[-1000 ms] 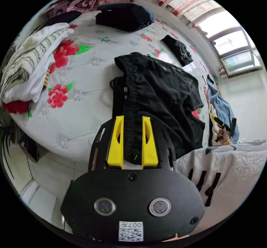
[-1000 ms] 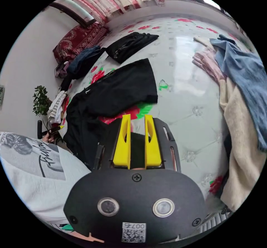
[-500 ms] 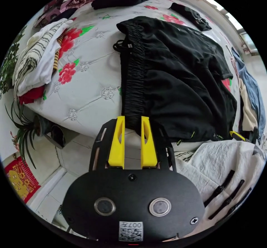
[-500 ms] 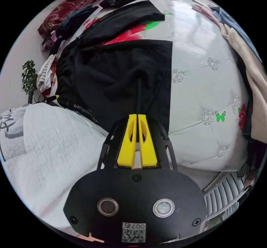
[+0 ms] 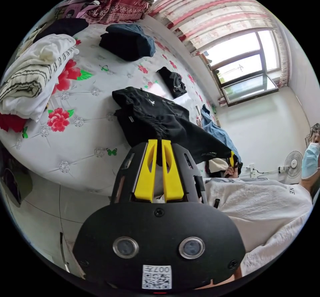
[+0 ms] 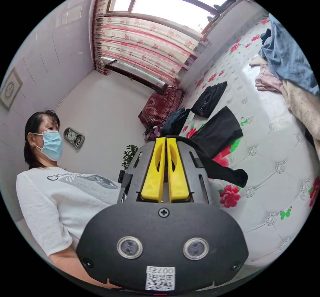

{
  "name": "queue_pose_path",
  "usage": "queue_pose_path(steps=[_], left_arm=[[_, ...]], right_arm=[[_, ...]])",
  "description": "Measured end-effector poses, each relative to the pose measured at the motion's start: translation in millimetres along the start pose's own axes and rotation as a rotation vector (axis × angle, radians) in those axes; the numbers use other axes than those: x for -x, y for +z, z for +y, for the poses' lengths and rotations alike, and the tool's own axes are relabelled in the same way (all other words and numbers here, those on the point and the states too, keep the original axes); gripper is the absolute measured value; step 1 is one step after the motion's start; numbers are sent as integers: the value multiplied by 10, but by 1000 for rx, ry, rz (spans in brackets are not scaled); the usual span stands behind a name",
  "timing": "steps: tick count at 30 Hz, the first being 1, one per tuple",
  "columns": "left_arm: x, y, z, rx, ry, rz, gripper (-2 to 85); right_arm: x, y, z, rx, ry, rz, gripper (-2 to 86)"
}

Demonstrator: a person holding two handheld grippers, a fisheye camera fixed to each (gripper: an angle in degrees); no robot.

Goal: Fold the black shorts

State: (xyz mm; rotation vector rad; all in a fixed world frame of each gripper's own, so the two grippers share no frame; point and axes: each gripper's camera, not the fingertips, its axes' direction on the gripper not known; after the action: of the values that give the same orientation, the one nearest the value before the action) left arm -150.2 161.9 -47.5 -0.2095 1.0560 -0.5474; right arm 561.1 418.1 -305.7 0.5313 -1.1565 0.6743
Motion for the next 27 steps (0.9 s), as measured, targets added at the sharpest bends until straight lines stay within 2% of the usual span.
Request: queue_pose_path(steps=[6,10,12,16,19,22,27], left_arm=[[477,-37,-2,116,-113,91,-1],[784,-84,-450,21,-168,218,7],[911,-21,-844,-44,-199,223,20],[1222,483,-1878,-211,-323,124,62],[1193,854,-2343,-155,-365,-39,81],[994,1034,-2439,-130,-234,-102,83],[828,1349,-2232,-9,-21,-247,118]], right_arm=[[-30,97,-103,26,50,33,-3],[-82,443,-654,84,18,108,-2],[-213,906,-1282,133,-13,213,0],[-612,1876,-2178,155,-29,468,9],[-1112,2476,-2437,202,94,528,17],[-1282,2742,-2228,197,66,490,21],[-1676,2929,-1540,404,-8,592,34]])
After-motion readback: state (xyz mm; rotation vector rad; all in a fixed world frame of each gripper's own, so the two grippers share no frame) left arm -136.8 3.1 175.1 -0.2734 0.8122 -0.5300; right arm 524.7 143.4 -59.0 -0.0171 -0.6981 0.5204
